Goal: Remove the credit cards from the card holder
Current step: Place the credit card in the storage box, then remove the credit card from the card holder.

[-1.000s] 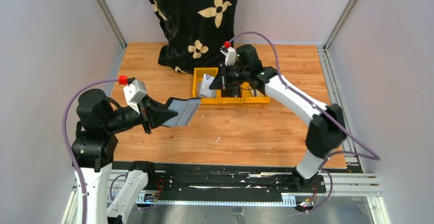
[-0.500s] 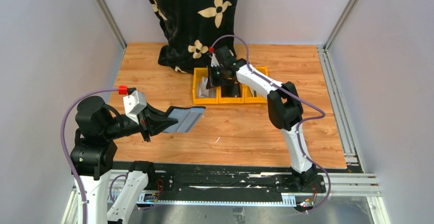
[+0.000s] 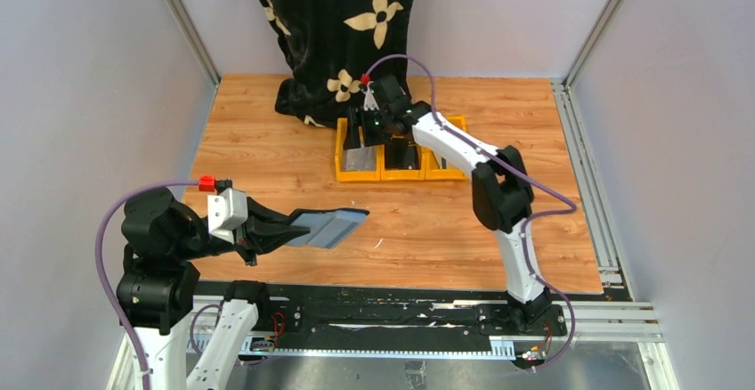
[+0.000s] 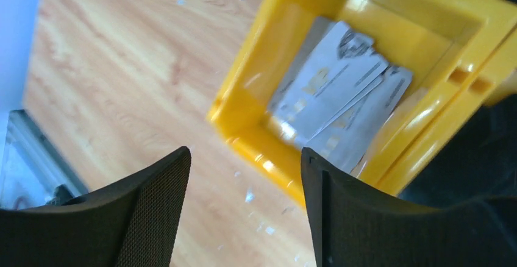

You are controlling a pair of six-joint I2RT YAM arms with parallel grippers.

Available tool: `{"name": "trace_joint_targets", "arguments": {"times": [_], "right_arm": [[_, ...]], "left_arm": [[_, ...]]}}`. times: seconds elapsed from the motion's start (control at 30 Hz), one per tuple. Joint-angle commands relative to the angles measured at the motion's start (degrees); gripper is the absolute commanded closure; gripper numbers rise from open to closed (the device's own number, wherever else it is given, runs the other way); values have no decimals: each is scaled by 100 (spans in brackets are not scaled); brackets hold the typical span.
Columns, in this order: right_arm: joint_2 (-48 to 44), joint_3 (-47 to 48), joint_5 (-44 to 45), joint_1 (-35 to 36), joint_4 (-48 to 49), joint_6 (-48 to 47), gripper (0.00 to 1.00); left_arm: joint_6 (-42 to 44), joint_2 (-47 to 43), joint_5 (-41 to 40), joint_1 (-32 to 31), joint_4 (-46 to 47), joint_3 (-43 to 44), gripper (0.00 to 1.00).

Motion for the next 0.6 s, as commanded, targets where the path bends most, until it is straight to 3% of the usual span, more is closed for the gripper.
{"name": "trace_joint_targets", "arguments": {"times": [0.0, 0.1, 0.3, 0.57], "right_arm": [[-1631, -838, -420, 151, 820, 14, 26], [-2666, -1749, -962, 145, 1361, -12, 23], [-4619, -4010, -3357, 270, 3622, 325, 21], [-6178, -5432, -3519, 1503, 3878, -621, 20]], "left_arm": [[235, -68, 263, 5, 93, 133, 100], [212, -44, 304, 6, 93, 169, 100], [209, -61, 506, 6, 93, 238, 100], [382, -79, 551, 5, 72, 359, 100]]}}
